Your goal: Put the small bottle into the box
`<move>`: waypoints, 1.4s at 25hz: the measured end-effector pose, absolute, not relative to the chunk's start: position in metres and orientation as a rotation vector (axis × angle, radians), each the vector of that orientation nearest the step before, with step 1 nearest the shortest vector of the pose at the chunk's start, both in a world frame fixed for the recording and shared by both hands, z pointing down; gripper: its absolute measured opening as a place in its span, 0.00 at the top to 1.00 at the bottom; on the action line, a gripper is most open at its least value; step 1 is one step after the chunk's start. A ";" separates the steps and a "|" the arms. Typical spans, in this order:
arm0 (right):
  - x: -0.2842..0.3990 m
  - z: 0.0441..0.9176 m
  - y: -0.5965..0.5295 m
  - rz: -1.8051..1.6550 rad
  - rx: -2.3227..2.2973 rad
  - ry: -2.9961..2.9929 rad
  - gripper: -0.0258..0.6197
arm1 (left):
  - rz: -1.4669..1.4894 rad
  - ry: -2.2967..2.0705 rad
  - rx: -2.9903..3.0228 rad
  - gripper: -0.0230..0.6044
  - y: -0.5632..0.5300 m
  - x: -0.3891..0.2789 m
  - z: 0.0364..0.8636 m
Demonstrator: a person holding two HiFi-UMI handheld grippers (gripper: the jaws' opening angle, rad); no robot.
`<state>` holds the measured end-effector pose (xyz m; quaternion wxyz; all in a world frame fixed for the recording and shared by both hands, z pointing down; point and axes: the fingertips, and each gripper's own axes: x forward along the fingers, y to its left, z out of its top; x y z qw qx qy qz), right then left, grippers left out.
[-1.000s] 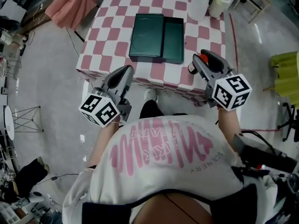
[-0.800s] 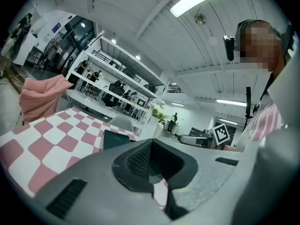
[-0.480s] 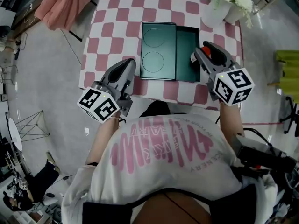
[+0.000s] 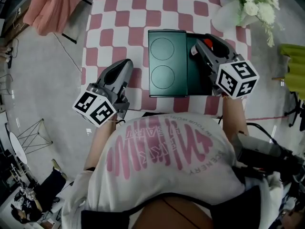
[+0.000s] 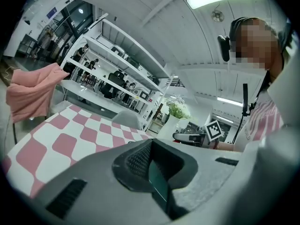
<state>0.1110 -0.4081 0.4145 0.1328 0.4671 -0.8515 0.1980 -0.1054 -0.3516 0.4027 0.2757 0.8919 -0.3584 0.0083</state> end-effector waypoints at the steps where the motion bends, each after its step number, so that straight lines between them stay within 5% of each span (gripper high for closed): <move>1: 0.110 0.417 -0.413 0.576 1.358 -2.460 0.74 | 0.024 -0.963 2.396 0.95 -0.357 -0.108 0.403; 35: 0.114 0.481 -0.444 0.500 1.382 -2.201 0.74 | 0.030 -0.953 2.367 0.95 -0.390 -0.142 0.425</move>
